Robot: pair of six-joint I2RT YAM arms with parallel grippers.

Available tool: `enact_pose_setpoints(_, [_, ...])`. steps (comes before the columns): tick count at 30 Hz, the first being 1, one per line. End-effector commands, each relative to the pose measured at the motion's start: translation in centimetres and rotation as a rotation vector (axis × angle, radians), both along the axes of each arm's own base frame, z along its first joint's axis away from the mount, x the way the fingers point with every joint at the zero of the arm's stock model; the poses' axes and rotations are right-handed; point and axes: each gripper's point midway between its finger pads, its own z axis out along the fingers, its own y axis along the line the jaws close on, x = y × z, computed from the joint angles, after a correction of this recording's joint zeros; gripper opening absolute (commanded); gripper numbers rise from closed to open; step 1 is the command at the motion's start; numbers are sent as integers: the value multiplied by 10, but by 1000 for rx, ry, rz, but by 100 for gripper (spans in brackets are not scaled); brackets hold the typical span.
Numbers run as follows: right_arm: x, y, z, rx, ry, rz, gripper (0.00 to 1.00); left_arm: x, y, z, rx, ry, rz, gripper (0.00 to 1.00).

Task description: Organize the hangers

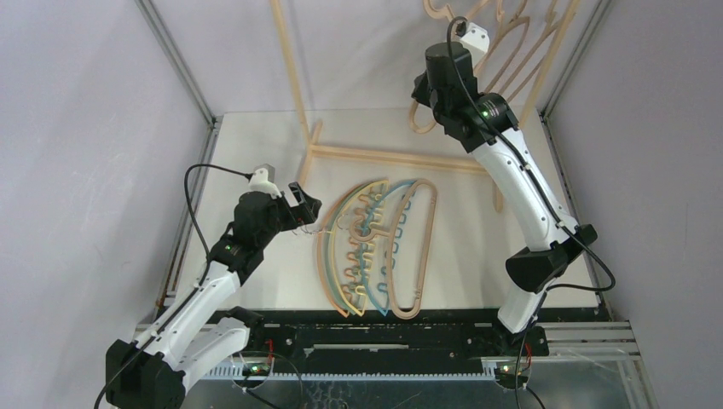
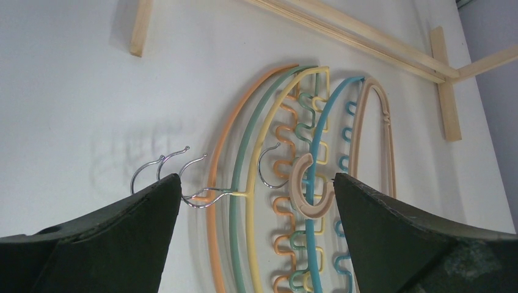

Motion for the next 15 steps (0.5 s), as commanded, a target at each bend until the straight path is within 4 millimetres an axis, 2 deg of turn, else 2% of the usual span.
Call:
enact_pose_setpoints(1, [-2, 19, 37, 74, -102, 78, 0, 2, -1, 13, -3, -50, -6, 100])
enact_pose_setpoints(10, [1, 49, 33, 57, -110, 151, 0, 2, -1, 12, -2, -50, -3, 100])
enact_pose_setpoints(15, [10, 63, 30, 54, -109, 172, 0, 2, 0, 12, 1, -53, 0, 100])
